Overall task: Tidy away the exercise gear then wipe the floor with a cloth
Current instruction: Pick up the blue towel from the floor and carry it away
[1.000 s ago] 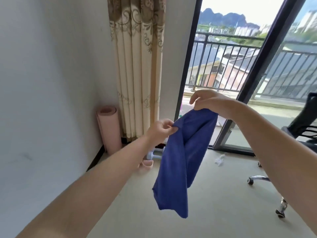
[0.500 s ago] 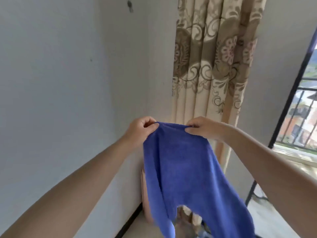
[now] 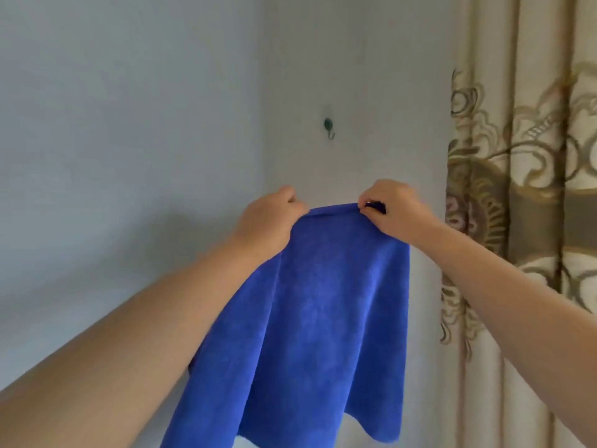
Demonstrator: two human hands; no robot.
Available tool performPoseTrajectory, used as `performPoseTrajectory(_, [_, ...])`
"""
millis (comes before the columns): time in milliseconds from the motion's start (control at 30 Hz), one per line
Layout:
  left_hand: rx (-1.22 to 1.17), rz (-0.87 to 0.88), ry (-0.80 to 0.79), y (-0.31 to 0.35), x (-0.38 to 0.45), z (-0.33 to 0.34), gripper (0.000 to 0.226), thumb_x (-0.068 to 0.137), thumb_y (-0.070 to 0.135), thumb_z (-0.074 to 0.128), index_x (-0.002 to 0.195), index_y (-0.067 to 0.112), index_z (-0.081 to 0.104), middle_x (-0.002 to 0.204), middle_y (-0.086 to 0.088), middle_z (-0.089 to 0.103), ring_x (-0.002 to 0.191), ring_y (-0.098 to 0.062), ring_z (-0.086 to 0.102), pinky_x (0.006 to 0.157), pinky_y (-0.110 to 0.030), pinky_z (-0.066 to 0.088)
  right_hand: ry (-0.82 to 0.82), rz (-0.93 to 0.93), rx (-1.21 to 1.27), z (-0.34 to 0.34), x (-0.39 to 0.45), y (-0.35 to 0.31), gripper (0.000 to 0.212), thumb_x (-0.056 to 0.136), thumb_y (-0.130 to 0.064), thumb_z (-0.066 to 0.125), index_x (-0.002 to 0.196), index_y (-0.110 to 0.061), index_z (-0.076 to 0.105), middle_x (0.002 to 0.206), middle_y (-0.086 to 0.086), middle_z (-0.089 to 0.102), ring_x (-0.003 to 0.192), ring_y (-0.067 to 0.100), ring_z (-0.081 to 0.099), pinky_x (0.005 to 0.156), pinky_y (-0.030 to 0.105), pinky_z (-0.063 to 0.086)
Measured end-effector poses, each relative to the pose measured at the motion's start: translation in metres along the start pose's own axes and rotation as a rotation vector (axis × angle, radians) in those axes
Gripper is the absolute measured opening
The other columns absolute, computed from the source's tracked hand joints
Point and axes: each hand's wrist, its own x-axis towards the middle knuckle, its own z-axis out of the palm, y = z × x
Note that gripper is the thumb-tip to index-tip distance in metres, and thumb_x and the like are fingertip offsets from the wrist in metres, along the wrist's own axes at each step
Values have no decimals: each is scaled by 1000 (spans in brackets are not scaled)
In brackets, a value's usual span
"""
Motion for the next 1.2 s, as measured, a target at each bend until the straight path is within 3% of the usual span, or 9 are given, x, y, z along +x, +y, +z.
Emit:
performPoseTrajectory(133, [176, 96, 58, -8, 87, 15, 30, 97, 17, 24, 70, 14, 38, 71, 1, 37, 76, -22, 37, 60, -27, 21, 74, -128, -325, 7, 81, 36, 34, 90, -1, 42, 117, -5, 63, 111, 17, 56, 97, 35, 56, 77, 37, 45])
performPoseTrajectory(300, [410, 124, 112, -13, 173, 35, 18, 95, -1, 35, 107, 4, 49, 84, -12, 41, 71, -21, 33, 55, -29, 26, 173, -50, -499, 19, 161, 59, 35, 93, -3, 40, 127, -6, 47, 121, 12, 45, 105, 27, 47, 79, 31, 41])
performPoseTrajectory(400, [542, 167, 103, -18, 207, 48, 26, 92, -7, 36, 114, 0, 49, 120, -15, 44, 81, -21, 30, 45, -23, 14, 199, 8, -431, 34, 197, 77, 36, 94, -4, 39, 130, -6, 44, 124, 13, 45, 103, 26, 45, 78, 30, 38])
performPoseTrajectory(633, [655, 24, 108, -30, 247, 77, 27, 92, -8, 34, 110, 0, 53, 95, -7, 20, 52, -13, 6, 44, -25, 10, 211, -42, -167, 80, 262, 112, 52, 89, 3, 38, 138, -13, 41, 124, 11, 48, 109, 27, 48, 82, 30, 42])
performPoseTrajectory(733, [659, 102, 200, -36, 245, 88, 13, 71, -10, 65, 82, -3, 61, 82, -9, 30, 52, -10, -2, 42, -21, 1, 324, 6, 129, 96, 270, 122, 35, 88, 3, 39, 114, -4, 61, 106, 16, 58, 96, 28, 54, 68, 23, 30])
performPoseTrajectory(833, [751, 209, 270, -50, 229, 93, 40, 26, -4, 86, 45, 6, 52, 50, -7, 46, 45, -11, -4, 49, -14, -12, 343, 43, 322, 107, 262, 120, 30, 87, 4, 40, 100, 4, 67, 98, 20, 62, 90, 30, 56, 61, 27, 27])
performPoseTrajectory(967, [634, 30, 26, -45, 212, 109, 12, 86, -1, 50, 97, 2, 55, 107, -12, 50, 52, -17, 25, 47, -31, 27, 288, 163, 502, 104, 245, 112, 31, 88, 1, 41, 106, 2, 66, 110, 18, 66, 104, 30, 58, 79, 28, 42])
performPoseTrajectory(1067, [584, -21, -23, -35, 209, 109, 21, 95, 11, 38, 107, 5, 55, 115, -11, 51, 87, -29, 51, 64, -31, 33, 281, 208, 294, 105, 234, 106, 33, 87, -3, 41, 115, -2, 59, 119, 16, 59, 110, 32, 52, 83, 33, 39])
performPoseTrajectory(1200, [628, -59, 33, -36, 175, 87, 31, 100, 22, 33, 118, 7, 52, 122, -11, 51, 115, -27, 46, 78, -35, 40, 482, 18, -38, 112, 200, 84, 40, 69, -3, 35, 94, 6, 65, 96, 24, 64, 90, 39, 61, 78, 41, 45])
